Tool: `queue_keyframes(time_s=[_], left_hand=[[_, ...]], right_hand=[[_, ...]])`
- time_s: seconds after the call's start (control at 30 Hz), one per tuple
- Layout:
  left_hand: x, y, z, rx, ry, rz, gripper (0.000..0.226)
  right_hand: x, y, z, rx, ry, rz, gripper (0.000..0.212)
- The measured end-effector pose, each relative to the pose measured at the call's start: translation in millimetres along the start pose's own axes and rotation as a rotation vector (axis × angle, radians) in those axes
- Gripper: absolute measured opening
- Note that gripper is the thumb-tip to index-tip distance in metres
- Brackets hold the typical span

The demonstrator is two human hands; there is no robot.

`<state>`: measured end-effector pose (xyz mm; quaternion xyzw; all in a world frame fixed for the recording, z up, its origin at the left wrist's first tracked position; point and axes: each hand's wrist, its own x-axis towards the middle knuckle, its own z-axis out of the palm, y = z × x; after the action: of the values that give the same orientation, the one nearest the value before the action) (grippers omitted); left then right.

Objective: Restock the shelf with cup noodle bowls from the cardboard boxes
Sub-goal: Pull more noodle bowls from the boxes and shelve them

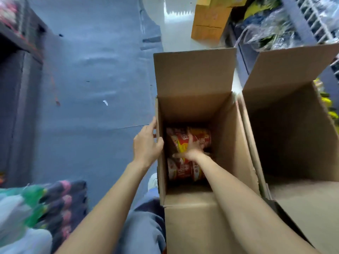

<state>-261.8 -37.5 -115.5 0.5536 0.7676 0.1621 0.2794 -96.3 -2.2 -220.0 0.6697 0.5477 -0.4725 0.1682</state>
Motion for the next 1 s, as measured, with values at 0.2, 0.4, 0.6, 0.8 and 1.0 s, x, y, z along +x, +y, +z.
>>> queue_keyframes(time_s=[0.2, 0.4, 0.6, 0.8, 1.0], left_hand=[[3.5, -6.9, 2.1, 0.044, -0.019, 0.029, 0.064], [-9.0, 4.3, -19.4, 0.015, -0.110, 0.001, 0.077], [-75.8, 76.9, -68.6, -0.580, -0.290, 0.142, 0.112], [-138.9, 174.7, -83.1, -0.701, -0.337, 0.635, 0.118], [-182.3, 283.4, -68.9, -0.873, -0.283, 0.795, 0.109]], right_hand=[[-4.2, -7.8, 1.3, 0.081, 0.101, 0.071, 0.106], [-112.9, 16.9, -41.4, 0.632, 0.349, -0.111, 0.089], [-251.7, 44.8, -92.7, 1.288, 0.272, -0.355, 0.057], [-367.0, 77.5, -119.8, 1.360, 0.310, -0.485, 0.088], [-467.8, 121.8, -148.4, 1.086, 0.946, -0.625, 0.024]])
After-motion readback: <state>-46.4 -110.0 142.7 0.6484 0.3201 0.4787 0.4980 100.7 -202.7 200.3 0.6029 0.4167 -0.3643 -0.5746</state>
